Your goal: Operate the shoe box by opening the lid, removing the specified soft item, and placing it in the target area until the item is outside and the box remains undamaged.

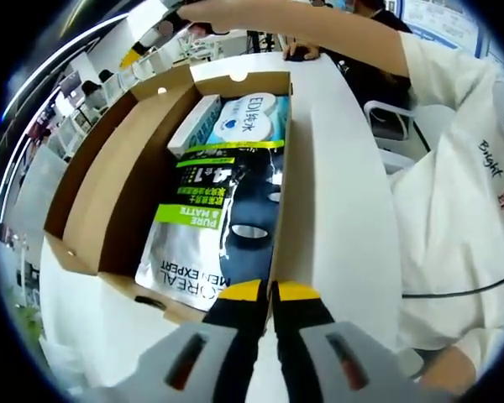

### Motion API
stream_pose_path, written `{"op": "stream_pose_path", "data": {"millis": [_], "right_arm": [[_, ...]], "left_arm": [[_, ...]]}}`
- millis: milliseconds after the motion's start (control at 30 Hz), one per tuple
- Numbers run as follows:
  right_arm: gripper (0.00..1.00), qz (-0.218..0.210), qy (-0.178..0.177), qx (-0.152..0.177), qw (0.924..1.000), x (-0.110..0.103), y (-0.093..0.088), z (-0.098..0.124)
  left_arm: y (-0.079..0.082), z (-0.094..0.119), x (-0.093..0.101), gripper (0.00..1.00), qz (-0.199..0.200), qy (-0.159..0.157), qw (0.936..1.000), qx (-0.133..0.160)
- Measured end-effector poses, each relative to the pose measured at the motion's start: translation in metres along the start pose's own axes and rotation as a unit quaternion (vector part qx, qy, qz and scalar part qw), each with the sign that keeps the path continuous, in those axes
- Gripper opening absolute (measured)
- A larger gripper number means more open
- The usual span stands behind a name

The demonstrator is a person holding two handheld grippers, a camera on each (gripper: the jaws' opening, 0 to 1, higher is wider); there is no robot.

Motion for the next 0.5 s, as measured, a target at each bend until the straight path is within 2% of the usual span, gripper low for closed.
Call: {"op": "stream_pose_path", "data": {"millis": [67,200,300,367,400,500], "right_arm": [[0.20,0.006,0.015,0.000,0.9999,-0.003,0.001,0.006],[0.27,0.044,0.056,0.002,0.9975,-0.019,0.005,0.018],[0.31,0.047,0.074,0.001,0.9962,-0.024,0.008,0.023],[0.29,0.046,0.083,0.006,0.9955,-0.025,0.011,0.027],[0.29,0.040,0.097,0.022,0.9942,-0.029,0.014,0.029],[0.30,0.015,0.128,0.021,0.9915,-0.034,0.015,0.035]], "left_arm": [[0.000,0.000,0.000,0.04,0.001,-0.001,1.0000,0.001],[-0.001,0.000,0.000,0.04,-0.005,0.000,1.0000,0.008],[0.000,0.000,0.000,0.04,-0.005,0.000,1.0000,0.008],[0.000,0.000,0.000,0.04,-0.004,0.002,1.0000,0.006],[0.000,0.000,0.000,0.04,-0.005,0.002,1.0000,0.006],[0.000,0.000,0.000,0.04,-0.004,0.002,1.0000,0.007]]}}
Point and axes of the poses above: the point that each gripper's makers call its tool centre point, and the gripper's own axes: z roughly backward along the fingers, x roughly to its right, y roughly out of its top, the point moved 4 cm from there along z, roughly backward along the fingers, and after that the axes turned 1 degree about z, right-handed, at the moved point
